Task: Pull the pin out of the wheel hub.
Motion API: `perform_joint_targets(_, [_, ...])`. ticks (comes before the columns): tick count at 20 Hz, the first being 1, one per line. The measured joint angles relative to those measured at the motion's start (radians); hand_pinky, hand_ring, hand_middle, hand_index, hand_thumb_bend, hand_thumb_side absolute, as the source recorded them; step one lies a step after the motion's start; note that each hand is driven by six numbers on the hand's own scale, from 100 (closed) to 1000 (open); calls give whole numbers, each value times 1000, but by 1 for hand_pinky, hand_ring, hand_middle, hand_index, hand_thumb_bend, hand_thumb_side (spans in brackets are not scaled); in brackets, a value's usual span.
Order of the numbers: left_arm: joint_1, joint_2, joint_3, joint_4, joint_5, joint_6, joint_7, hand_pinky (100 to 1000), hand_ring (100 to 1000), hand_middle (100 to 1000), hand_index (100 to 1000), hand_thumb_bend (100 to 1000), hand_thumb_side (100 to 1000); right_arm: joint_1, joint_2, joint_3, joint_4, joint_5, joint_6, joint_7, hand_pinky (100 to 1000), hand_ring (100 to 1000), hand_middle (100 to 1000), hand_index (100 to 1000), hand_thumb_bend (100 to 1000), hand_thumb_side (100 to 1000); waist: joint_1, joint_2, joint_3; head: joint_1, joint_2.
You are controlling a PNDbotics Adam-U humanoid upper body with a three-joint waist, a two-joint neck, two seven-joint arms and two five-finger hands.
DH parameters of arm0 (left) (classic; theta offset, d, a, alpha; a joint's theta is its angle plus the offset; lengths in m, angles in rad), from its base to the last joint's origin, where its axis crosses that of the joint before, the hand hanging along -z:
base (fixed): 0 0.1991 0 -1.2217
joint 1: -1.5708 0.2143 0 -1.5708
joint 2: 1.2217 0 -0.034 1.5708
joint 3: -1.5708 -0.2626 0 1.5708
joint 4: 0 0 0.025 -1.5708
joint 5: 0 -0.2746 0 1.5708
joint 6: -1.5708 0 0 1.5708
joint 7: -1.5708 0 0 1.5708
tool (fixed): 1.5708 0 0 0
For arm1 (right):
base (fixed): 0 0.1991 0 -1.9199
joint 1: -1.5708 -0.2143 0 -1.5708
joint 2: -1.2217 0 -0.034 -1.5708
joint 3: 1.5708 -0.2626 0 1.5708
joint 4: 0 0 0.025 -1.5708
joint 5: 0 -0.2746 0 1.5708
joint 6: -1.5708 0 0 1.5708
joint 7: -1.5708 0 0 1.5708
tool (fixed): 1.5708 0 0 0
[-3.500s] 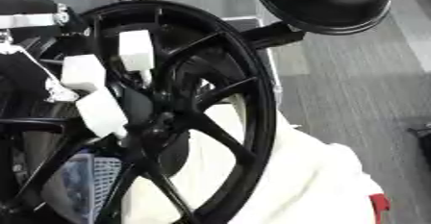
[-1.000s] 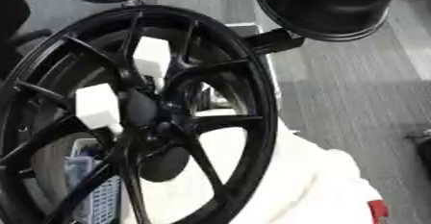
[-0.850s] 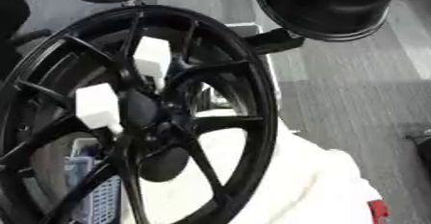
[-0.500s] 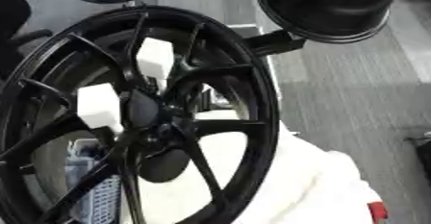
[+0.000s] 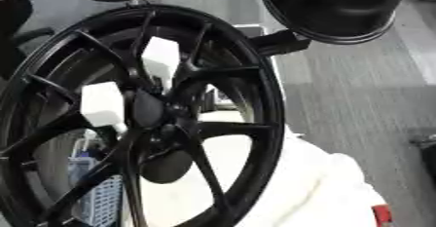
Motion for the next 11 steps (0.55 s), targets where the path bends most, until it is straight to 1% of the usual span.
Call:
perform_joint_targets(2, [3,-12,-9,-52,32,-31,31,761,706,637,765,335,251,-7,-1,0,0,0,-6,0,841,665,581,738,100,384,-3,0,0,1,0])
perform_joint_targets(5, [26,-23,-48,-125,78,-73,75,763,708,640,769,345,247,-19,-2,1,0,2,-15,4,842,666,582,739,100,378,-4,0,-3,4,0])
perform_joint_targets(8, [64,-28,-95,-201,123,-117,119,763,707,640,771,343,252,-32,-4,5,0,2,-24,10,842,667,582,740,100,374,-6,0,-8,9,-3])
perform_joint_targets(11, [120,-36,-122,-277,169,-155,154,764,708,640,772,344,258,-41,-8,7,0,3,-30,15,843,667,583,741,100,374,-11,0,-10,14,-10])
